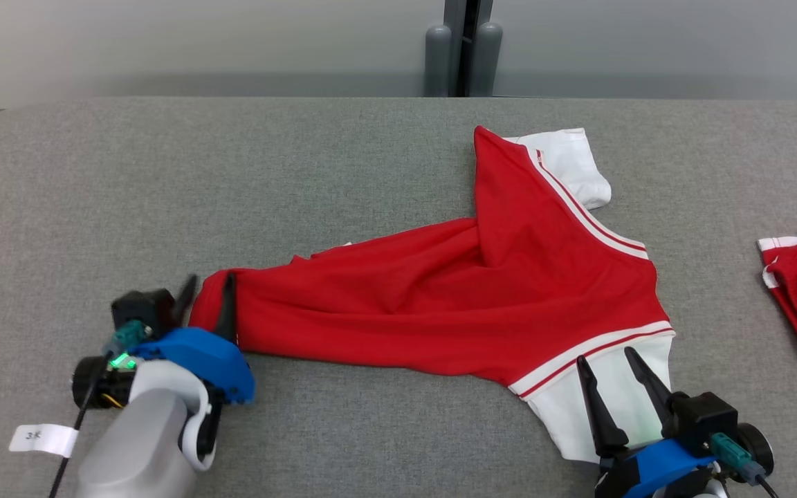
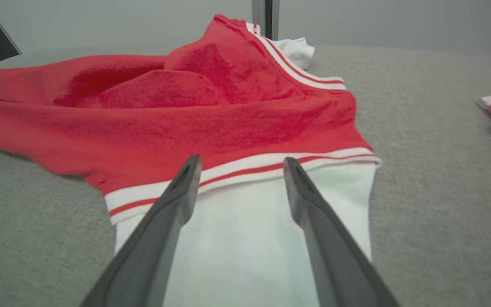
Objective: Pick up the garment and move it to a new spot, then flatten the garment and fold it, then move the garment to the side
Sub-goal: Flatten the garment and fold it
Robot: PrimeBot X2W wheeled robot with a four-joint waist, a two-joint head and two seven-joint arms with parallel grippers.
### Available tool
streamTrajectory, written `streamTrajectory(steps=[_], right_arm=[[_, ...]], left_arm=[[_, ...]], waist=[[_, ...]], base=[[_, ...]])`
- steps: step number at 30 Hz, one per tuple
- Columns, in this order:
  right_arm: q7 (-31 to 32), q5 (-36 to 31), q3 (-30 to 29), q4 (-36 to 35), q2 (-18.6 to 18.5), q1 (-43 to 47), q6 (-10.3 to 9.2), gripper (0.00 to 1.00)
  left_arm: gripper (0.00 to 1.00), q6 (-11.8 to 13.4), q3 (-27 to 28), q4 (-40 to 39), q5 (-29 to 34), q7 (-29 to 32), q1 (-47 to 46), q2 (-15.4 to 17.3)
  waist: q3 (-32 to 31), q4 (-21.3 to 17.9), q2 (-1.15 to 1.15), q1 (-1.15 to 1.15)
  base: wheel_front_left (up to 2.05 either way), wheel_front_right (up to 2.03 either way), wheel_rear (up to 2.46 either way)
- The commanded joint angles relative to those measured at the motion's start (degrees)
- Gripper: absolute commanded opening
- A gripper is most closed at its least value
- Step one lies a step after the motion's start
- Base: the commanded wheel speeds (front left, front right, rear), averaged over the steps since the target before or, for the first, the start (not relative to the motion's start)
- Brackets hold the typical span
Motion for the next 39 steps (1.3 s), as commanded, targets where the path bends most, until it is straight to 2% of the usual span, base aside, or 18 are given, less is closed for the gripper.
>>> streamTrajectory(steps=[1, 7, 15, 24, 29, 39], right_arm=[[-0.01, -0.34, -0.19, -0.57, -0.09, -0.79, 0.0, 1.0], [-0.01, 0.08, -0.93, -1.54, -0.09, 0.15, 0.0, 1.0], [-0.01, 0.34, -2.15, -0.89, -0.11, 3.15, 0.0, 1.0], [-0.02, -1.08, -4.15, 1.02, -0.1, 7.32, 0.0, 1.0], [-0.02, -2.24, -6.43, 2.68, -0.1, 9.36, 0.0, 1.0], [0.01, -5.22, -10.41, 8.99, -0.08, 8.51, 0.0, 1.0]], left_arm=[[1.0, 1.43, 2.72, -2.33, 1.51, -0.24, -0.73, 0.52], [1.0, 3.25, 12.89, -12.25, 8.46, -0.19, 7.23, -0.31], [1.0, 0.02, 20.81, -17.39, 16.74, -0.2, 19.02, -4.38], [1.0, -3.08, 24.47, -19.34, 21.29, -0.21, 27.48, -8.63], [1.0, -4.48, 24.07, -18.8, 23.55, -0.2, 29.48, -9.42], [1.0, -5.64, 24.75, -19.2, 25.67, -0.21, 28.55, -9.79]], waist=[[0.05, 0.02, 0.0, -0.01], [-1.13, 0.29, 0.0, -0.01], [-4.93, 1.41, 0.0, -0.01], [-7.51, 2.14, 0.0, -0.01], [-8.37, 2.58, 0.0, -0.01], [-8.98, 3.39, 0.0, -0.01]], base=[[0.0, 0.0, 0.0], [0.0, 0.0, 0.0], [0.0, 0.0, 0.0], [0.0, 0.0, 0.0], [0.0, 0.0, 0.0], [0.0, 0.0, 0.0]])
